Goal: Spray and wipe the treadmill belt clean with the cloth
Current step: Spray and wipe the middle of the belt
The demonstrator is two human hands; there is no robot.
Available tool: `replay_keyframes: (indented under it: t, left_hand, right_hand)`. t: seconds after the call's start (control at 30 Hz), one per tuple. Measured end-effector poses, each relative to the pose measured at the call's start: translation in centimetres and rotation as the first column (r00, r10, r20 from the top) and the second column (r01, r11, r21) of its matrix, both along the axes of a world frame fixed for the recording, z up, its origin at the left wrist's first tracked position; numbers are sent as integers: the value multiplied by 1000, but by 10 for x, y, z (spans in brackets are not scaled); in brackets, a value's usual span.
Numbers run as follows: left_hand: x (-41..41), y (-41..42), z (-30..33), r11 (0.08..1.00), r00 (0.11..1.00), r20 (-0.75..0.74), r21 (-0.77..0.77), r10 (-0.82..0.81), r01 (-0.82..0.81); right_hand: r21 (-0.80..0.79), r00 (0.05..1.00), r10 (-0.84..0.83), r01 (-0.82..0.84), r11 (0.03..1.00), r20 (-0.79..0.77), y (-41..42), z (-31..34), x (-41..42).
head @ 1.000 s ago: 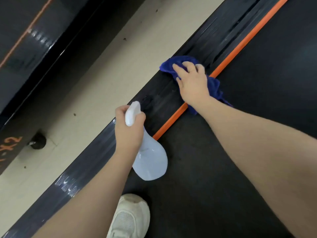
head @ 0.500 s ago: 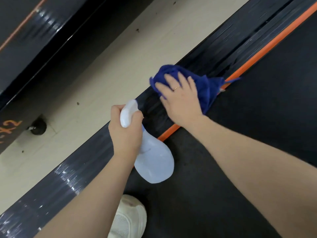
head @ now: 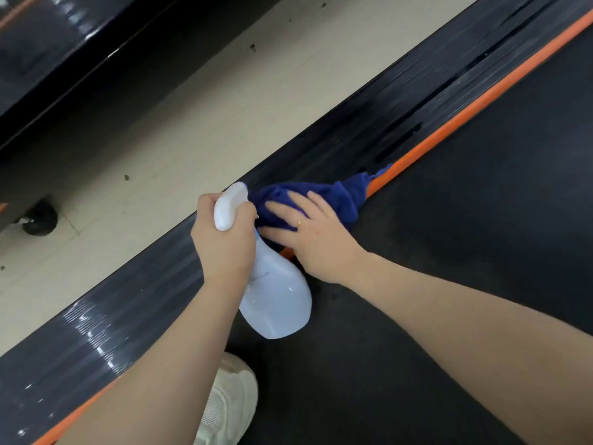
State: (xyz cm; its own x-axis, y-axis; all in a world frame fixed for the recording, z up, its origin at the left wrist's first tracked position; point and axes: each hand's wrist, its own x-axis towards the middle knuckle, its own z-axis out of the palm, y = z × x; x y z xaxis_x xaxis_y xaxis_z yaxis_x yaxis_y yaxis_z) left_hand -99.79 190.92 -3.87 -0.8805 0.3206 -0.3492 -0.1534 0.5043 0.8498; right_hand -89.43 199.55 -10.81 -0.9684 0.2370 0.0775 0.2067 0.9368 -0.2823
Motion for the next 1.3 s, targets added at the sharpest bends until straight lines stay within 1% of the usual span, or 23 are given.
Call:
replay_keyframes:
  t: [0.03,0.07,0.1,0.17,0.2,0.23,0.27,0.33,0.4,0.43,0.5,0.57,0.6,0.67,0.73,0.8,0.9,1.0,1.03,1.13,1.17,1.23,1.3]
  left_hand:
    - [0,0,0,1000,1000,2,3,-5,5]
    - [1,0,0,1000,1000,2,6,-17,17]
    - [2,0,0,999,999,-1,8,-36,36]
    - [5,1,2,997,997,-15,11,-82,82]
    - [7,1,4,995,995,-21,9,-101,101]
    - [8,2,6,993,993,-24,8,-116,116]
    - [8,5,6,993,992,-22,8,-122,122]
    - [12,10,5,993,993,-9,-3,-120,120]
    - [15,15,5,990,989,7,1,-144,144]
    - [16,16,5,984,984,18,-5,-176,176]
    - [19,19,4,952,952,33,16,-305,304]
    - [28,27,5,859,855,79,73,-512,507]
    - [37,30,6,777,771,94,64,-630,626]
    - [60,37,5,610,610,97,-38,-786,792]
    - [82,41,3,523,536,86,-130,-840,842]
    - [97,43,3,459,482,122,-173,-868,871]
    - [115,48,5,427,446,162,-141,-880,893]
    - [139,56,10,415,423,142,-82,-895,906]
    - [148,58,11,400,406,139,-73,-903,914]
    - [171,63,8,413,422,154,-89,-893,906]
    - [177,64,6,435,446,160,-103,-880,895]
    - [189,65,3,436,449,182,-108,-875,893]
    - [202,63,0,324,340,225,-105,-913,940]
  right_hand:
    - [15,994,107,-107,994,35,7,1,1]
    - [55,990,135,-136,989,29,22,-1,2]
    - [86,998,56,-56,995,2,37,-3,3]
    - [35,947,-321,321,947,10,63,6,7]
    - [5,854,-515,516,856,78,66,10,10]
    - [-16,765,-625,635,772,156,60,13,12]
    - [-23,738,-646,662,749,197,48,14,12]
    - [-81,856,-496,510,856,148,18,14,19]
    - [-140,957,-216,244,959,193,5,19,33]
    - [-169,953,-137,187,968,269,7,28,41]
    - [-249,909,-164,272,929,383,17,40,63]
    - [-329,872,-313,441,835,376,27,50,90]
    - [-367,830,-400,537,759,388,33,53,107]
    - [-397,715,-526,696,598,461,44,59,146]
    - [-394,586,-633,810,435,506,53,66,184]
    - [-353,471,-711,878,323,523,58,75,218]
    - [-237,280,-767,956,170,577,49,82,260]
    - [-189,135,-849,981,43,510,29,83,282]
    - [-169,123,-880,984,50,458,21,81,286]
    - [-184,215,-923,969,162,319,3,71,284]
    - [-246,205,-935,960,134,289,-1,69,282]
    - [-374,72,-962,927,-33,264,-4,67,278]
    - [-412,-84,-968,894,-178,236,-5,64,284]
